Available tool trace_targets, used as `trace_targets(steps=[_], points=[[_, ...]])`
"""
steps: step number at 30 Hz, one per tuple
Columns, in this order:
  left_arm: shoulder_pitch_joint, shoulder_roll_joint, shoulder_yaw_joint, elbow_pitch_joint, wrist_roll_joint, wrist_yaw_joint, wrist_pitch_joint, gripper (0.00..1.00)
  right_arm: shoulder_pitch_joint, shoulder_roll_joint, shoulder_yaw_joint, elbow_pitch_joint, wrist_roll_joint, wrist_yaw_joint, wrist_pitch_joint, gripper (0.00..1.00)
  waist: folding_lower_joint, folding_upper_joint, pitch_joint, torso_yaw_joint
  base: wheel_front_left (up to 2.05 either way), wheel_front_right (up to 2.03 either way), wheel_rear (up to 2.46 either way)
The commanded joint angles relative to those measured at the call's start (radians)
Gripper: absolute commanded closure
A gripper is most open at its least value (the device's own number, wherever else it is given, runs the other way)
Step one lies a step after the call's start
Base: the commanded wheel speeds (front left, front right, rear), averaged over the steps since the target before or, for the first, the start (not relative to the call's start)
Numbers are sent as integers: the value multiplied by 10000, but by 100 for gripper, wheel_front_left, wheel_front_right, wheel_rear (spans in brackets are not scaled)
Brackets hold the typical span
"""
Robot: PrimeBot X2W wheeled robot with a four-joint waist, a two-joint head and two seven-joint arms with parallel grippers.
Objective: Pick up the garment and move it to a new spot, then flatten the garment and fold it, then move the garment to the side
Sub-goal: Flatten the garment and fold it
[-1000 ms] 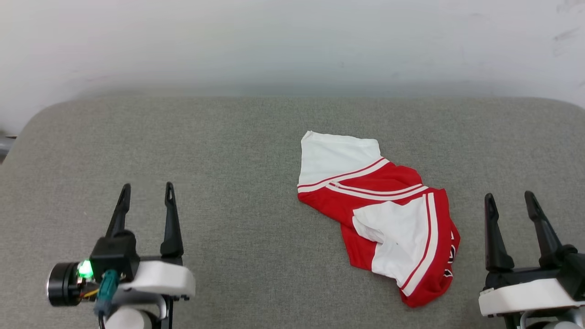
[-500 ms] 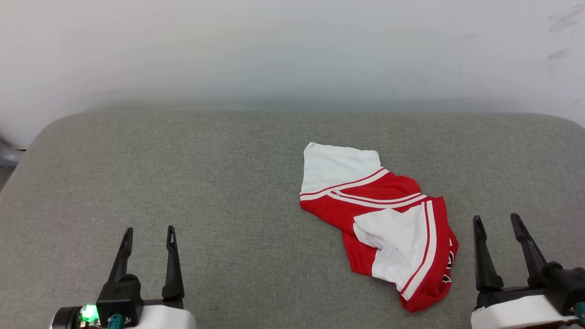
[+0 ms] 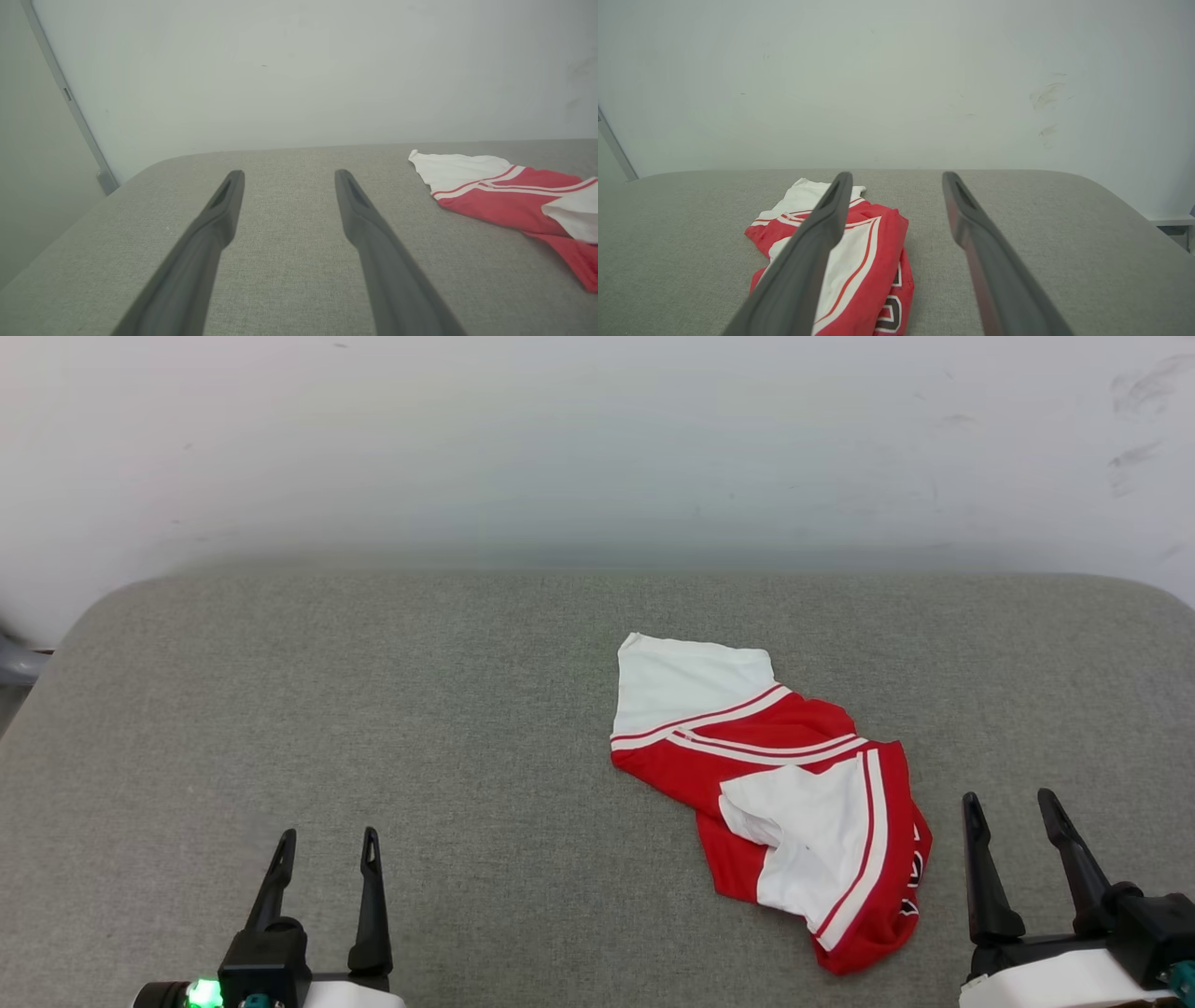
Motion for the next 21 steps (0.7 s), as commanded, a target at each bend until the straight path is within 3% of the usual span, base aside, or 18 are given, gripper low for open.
trace_targets(steps=[1,16,21], points=[[91,-69,75,34,87,-75,-29,0,97,17,1,20,43,-7,-20,0,0,0,-4,8,0,0,0],[78,-339,436,152,408,-430,-30,0,60,17,39,16,65,-7,-20,0,0,0,-14,-2,0,0,0],[-525,-187,496,168,487,-792,-30,0,-109,17,87,-37,44,-7,-20,0,0,0,84,-111,0,0,0]])
